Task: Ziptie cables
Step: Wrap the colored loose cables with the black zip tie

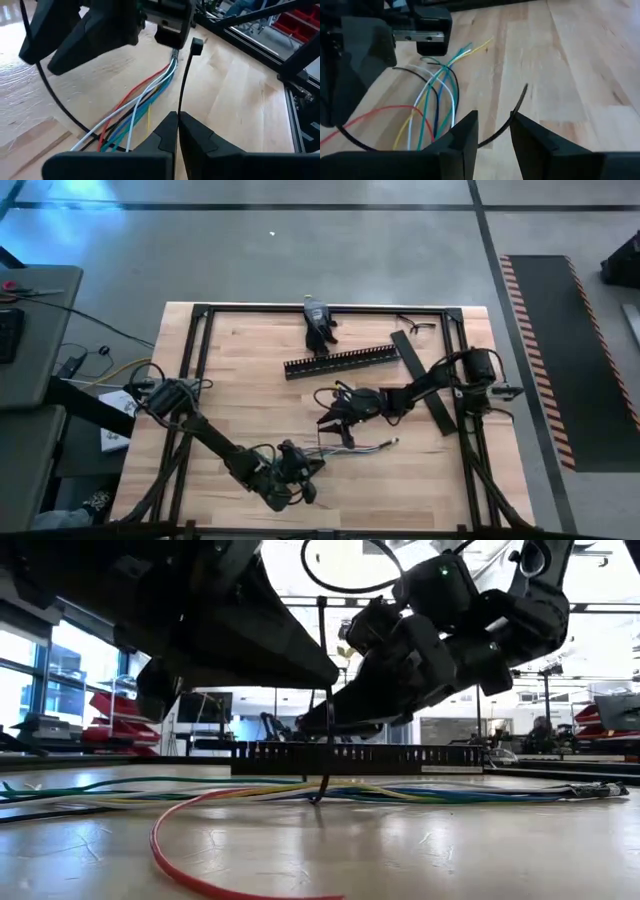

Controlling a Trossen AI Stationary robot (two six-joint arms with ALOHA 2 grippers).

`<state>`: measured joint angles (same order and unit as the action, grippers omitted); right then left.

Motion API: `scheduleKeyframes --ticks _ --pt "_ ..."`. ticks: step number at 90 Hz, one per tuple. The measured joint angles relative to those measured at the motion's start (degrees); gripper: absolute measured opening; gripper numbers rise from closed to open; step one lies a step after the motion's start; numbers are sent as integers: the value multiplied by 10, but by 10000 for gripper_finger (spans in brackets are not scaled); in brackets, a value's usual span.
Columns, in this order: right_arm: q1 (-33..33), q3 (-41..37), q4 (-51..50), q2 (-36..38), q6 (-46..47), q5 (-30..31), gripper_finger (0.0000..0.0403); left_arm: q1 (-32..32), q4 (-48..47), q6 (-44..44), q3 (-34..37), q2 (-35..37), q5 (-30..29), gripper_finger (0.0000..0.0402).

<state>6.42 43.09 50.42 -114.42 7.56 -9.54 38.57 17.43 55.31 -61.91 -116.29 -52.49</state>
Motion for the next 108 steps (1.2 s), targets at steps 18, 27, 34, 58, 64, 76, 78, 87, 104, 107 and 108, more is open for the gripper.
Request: scheduleKeyframes --ticks 18,27,34,58,64,76,78,87,104,107,108 --pt "7 0 17 -12 -1 7 48 -5 0 -1 0 0 15 0" --pt "11 0 29 -12 -10 11 11 -5 0 -4 0 0 15 0" --pt "14 0 35 -12 -16 26 5 -5 0 -6 0 0 15 0" --pt "26 0 25 -12 -35 60 0 -5 0 -5 0 0 24 0" --pt "26 0 21 -12 -30 60 0 -5 0 -5 0 0 25 0" --pt "26 0 17 -12 -20 59 0 -5 0 -9 0 0 25 0" --pt "26 0 18 -12 -22 58 0 -5 0 -9 0 0 25 0" --pt "26 0 22 -12 -25 47 12 -7 0 -9 0 0 25 0" --pt "26 0 22 -12 -22 45 60 -7 0 -9 0 0 25 0" --pt "26 0 21 -12 -30 45 63 -7 0 -10 0 0 25 0" --pt "26 0 22 -12 -33 45 64 -7 0 -10 0 0 25 0"
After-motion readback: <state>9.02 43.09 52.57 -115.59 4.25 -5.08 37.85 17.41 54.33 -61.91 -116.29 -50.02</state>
